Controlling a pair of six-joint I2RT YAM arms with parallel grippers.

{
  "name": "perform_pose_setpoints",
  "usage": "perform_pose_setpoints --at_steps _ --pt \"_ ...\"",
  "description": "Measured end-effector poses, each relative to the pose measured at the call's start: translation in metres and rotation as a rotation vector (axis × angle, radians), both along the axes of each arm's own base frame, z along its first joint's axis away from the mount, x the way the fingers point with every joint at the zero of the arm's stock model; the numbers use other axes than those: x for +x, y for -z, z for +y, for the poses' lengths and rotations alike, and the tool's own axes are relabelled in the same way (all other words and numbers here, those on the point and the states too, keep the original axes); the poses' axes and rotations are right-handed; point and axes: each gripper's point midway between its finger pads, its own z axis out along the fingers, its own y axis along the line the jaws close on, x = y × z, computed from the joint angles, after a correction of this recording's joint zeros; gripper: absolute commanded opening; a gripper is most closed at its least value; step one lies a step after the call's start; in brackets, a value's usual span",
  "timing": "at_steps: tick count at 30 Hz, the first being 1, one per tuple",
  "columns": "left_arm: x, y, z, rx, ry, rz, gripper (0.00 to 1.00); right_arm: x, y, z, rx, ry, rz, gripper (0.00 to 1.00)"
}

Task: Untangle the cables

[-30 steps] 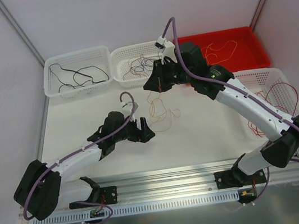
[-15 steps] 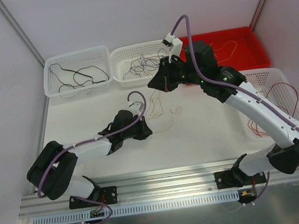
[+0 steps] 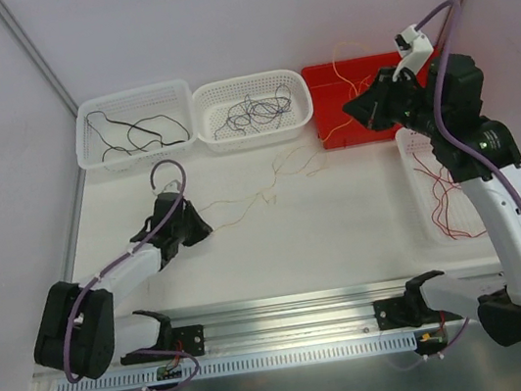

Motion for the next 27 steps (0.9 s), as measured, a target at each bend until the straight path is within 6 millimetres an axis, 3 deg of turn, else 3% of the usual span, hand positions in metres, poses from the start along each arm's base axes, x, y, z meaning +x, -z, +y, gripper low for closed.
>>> perform_pose_setpoints --at_steps 5,8,15,22,27 --pt "-0.009 0.003 0.038 -0.008 -0.167 0.057 0.00 0.003 -0.001 -0.046 -0.021 0.129 -0.004 0.01" --pt "-0.009 -0.007 0.056 -0.020 -0.253 0.039 0.00 0.003 0.000 -0.058 -0.024 0.159 0.002 0.01" --pt "-0.006 -0.025 0.076 0.008 -0.327 0.022 0.00 0.008 0.013 -0.065 -0.046 0.158 0.045 0.01" --pt "-0.014 -0.019 0.092 0.046 -0.380 0.068 0.00 0.014 0.002 -0.089 -0.075 0.222 0.018 0.01" --pt "-0.017 -0.020 0.127 0.008 -0.529 0.091 0.00 0.016 -0.009 -0.127 -0.096 0.346 -0.013 0.01"
